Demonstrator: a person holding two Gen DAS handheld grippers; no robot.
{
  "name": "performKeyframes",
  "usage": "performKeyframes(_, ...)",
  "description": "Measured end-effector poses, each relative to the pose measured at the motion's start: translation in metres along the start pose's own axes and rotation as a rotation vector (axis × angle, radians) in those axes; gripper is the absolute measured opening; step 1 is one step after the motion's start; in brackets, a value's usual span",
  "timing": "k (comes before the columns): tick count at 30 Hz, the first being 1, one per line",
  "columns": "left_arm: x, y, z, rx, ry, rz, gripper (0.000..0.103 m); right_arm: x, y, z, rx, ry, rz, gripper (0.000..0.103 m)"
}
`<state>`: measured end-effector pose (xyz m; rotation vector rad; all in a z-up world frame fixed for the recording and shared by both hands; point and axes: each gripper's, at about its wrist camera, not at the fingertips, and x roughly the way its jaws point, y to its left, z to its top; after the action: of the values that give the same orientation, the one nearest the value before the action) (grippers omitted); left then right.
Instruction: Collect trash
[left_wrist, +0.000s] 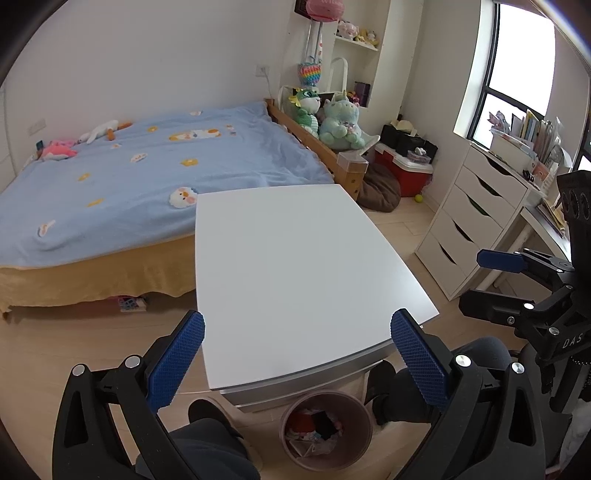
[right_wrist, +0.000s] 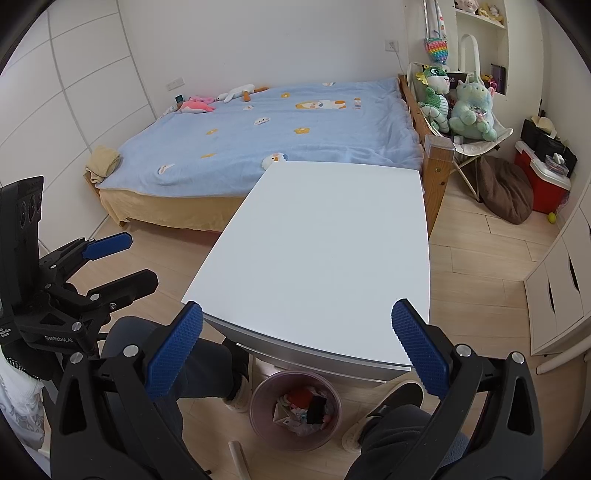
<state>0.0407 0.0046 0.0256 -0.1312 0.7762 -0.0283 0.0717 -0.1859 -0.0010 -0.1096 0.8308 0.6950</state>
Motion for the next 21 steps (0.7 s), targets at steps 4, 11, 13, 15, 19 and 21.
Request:
performKeyframes(4, 0.0, 0.0, -0.0002, 0.0, 0.0, 0.0, 0.097, 0.0001, 0.0001, 0.0002, 0.0, 0.001, -0.001, 0.1)
performKeyframes(11, -0.0001, 0.0003, -0.0004, 0.0, -0.001, 0.0, 0.097, 0.0006, 0.0003, -0.0004, 0.0, 0.0, 0.001, 0.1)
performKeyframes(13, 0.0, 0.0001, -0.0004, 0.0, 0.0, -0.001, 0.097, 0.0007, 0.0005, -0.0002, 0.001, 0.001, 0.001, 0.1)
performKeyframes(15, 0.0, 0.0004, -0.0005, 0.001, 0.0, -0.001, 0.097, 0.0016, 0.0006, -0.0015, 0.0, 0.002, 0.002, 0.1)
performKeyframes(19, -0.0001, 0.0003, -0.0005, 0.0, 0.0, -0.002, 0.097, 0.0014, 0.0005, -0.0011, 0.0, 0.002, 0.001, 0.1)
performKeyframes(21, -0.0003, -0.0006, -0.0005, 0.0, -0.001, -0.002, 0.097, 0.0014, 0.0005, -0.001, 0.0, 0.002, 0.001, 0.1)
